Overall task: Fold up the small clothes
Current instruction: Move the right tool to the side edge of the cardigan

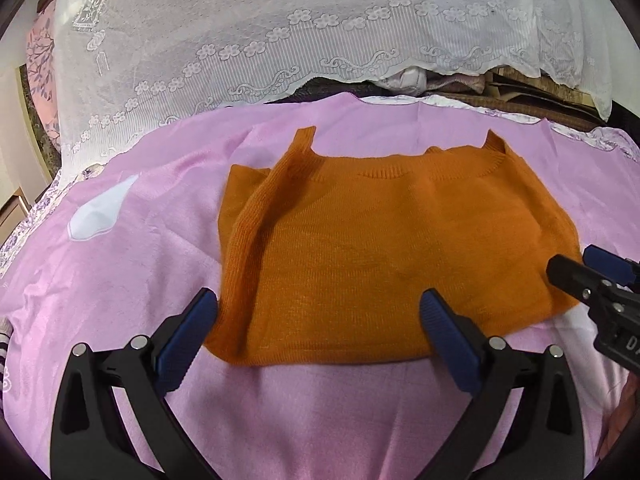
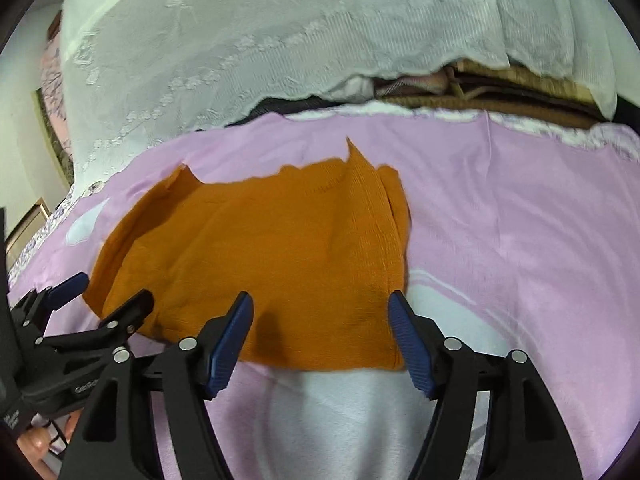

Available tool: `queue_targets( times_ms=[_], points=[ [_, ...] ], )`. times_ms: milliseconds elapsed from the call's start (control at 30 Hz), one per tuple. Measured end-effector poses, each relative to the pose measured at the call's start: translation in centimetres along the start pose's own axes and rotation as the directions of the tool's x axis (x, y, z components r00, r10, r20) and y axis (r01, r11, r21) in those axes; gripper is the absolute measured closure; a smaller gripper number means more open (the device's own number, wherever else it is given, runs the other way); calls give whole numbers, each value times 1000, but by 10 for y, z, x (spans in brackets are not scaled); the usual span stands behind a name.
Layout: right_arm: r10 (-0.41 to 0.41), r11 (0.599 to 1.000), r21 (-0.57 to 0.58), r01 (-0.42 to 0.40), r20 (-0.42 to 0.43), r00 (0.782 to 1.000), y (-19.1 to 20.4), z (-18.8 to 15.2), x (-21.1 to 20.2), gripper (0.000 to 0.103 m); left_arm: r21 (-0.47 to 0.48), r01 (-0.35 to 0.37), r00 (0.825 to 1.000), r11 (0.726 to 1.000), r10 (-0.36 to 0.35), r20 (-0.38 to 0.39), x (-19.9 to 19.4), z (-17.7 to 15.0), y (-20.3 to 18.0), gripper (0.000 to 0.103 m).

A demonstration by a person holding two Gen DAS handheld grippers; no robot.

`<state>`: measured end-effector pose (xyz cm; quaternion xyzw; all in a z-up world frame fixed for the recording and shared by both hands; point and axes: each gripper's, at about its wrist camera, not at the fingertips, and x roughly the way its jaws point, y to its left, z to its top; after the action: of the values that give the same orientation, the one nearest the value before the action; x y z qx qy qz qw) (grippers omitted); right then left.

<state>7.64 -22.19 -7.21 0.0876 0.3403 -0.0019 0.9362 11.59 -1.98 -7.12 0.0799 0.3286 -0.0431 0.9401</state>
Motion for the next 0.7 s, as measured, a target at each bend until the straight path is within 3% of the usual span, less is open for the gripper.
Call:
queue_targets(
  times_ms=[167, 400, 600, 700],
  points=[
    [5, 1000, -2, -5, -116, 993, 1, -3, 21, 16, 16, -9, 996, 1000, 11, -90, 18, 0, -3, 4],
    [12, 1000, -2, -13, -121, 993, 4, -5, 20, 14, 23, -12, 994, 1000, 14, -104, 20, -2, -4, 4],
    [-10, 1000, 0, 10, -2, 1000, 5, -3, -2, 15, 14, -10, 998, 1000, 11, -65, 13, -2, -2, 4],
    [-22, 998, -64, 27, 78, 997, 17, -1, -15, 15, 11, -10, 999, 1000, 11, -52, 11, -1, -2, 4]
  ],
)
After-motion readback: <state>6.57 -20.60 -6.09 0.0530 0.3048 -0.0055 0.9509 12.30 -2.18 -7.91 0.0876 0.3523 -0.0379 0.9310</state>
